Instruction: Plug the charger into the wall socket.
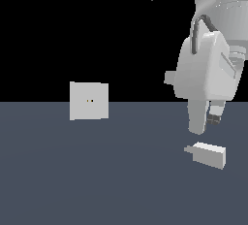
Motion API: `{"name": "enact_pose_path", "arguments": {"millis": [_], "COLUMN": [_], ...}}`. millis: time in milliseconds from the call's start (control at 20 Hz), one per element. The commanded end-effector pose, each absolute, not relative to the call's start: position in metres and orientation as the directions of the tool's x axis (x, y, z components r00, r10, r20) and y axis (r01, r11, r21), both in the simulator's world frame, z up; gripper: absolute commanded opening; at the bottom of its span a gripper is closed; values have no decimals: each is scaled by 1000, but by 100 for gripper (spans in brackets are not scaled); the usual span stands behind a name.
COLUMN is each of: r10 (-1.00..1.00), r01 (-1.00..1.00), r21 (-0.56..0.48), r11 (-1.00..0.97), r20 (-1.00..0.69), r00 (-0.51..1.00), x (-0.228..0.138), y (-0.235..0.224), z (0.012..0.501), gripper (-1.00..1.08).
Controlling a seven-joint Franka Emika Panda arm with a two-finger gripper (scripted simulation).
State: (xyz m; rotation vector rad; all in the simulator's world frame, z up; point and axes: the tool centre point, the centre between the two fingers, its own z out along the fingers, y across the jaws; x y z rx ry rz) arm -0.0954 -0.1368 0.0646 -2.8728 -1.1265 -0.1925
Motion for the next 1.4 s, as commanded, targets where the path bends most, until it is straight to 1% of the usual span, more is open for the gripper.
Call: {"name": "enact_pose_path", "arguments": {"millis": [0, 450, 900, 1200, 1250, 1350], "r10": [683, 685, 687, 687, 687, 687], "r01": [689, 691, 693, 693, 693, 693], "r21": [0, 0, 0, 0, 0, 0], "r11": [-725, -723, -721, -721, -721, -721], "r20": [136, 136, 136, 136, 136, 136], "r00": [718, 716, 714, 714, 714, 714], "x": [-95, -96, -96, -96, -96, -96], "y": [-139, -140, -140, -140, -140, -140], "z": [63, 58, 21, 12, 12, 12], "gripper": [100, 100, 100, 100, -100, -100]}}
